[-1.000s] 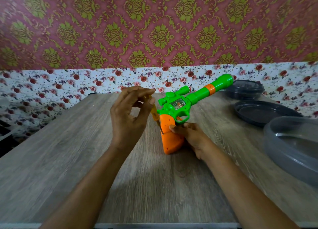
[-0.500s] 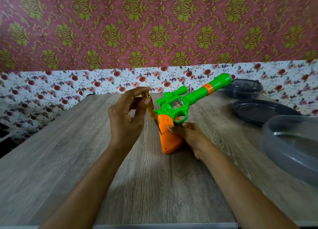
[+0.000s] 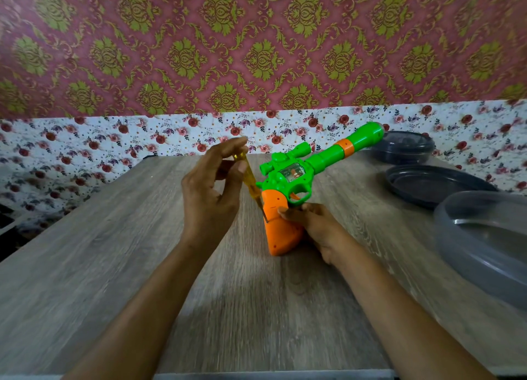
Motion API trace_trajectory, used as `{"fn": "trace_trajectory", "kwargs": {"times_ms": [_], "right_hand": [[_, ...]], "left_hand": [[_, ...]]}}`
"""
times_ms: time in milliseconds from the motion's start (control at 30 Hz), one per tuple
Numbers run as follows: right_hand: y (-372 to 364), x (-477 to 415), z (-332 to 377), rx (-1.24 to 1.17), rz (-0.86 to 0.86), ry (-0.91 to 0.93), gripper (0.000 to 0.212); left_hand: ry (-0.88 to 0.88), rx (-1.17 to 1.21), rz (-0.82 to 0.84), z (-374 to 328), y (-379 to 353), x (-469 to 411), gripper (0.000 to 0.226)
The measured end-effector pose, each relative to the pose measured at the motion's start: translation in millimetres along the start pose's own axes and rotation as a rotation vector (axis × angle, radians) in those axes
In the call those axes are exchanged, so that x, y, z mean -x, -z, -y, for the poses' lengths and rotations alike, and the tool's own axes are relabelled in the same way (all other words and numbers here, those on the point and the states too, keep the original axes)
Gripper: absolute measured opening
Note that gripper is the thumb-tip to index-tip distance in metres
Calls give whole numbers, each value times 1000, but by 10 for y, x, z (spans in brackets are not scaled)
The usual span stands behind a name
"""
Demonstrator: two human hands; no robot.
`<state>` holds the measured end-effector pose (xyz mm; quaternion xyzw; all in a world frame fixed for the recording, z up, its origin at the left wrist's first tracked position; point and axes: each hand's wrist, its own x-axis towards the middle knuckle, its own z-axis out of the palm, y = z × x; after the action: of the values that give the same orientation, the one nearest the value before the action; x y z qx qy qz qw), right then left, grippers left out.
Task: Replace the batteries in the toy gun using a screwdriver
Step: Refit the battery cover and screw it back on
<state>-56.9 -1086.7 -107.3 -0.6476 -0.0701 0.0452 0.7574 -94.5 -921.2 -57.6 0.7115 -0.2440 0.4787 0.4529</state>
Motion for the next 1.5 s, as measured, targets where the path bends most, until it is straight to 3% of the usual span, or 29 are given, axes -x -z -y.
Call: {"fn": "trace_trajectory", "kwargs": {"times_ms": [167,267,400,500,733,967,1167,1300,1500], "right_hand": [[19,-15,-30,-10,31,-7,45],[27,-18,-28,-18,41,7,37],[37,-37,-17,-34,38,26,10],[103,-25,-26,-51,42,32,16],[-49,207,73,-94,146,49,24],[-22,140,107,-59,76,-2,27],[-62,250,138,-22,31,13,30],[-36,256,52,-43,36,82,40],[8,176,11,-8,111,112,22]], "left_hand": [[-23,1,27,-22,7,6,28],[-41,11,18,-60,0,8,21],[-45,4,-12,-36,-9,7,26],[-44,-40,1,-17,-42,53,32],[-221,-170,60,-365,207,89,28],[-121,-202,13,-288,84,332,38],[-169,-204,60,-343,108,517,33],[-204,-174,-1,-365,133,535,28],[-197,-244,-57,-318,103,542,29]]}}
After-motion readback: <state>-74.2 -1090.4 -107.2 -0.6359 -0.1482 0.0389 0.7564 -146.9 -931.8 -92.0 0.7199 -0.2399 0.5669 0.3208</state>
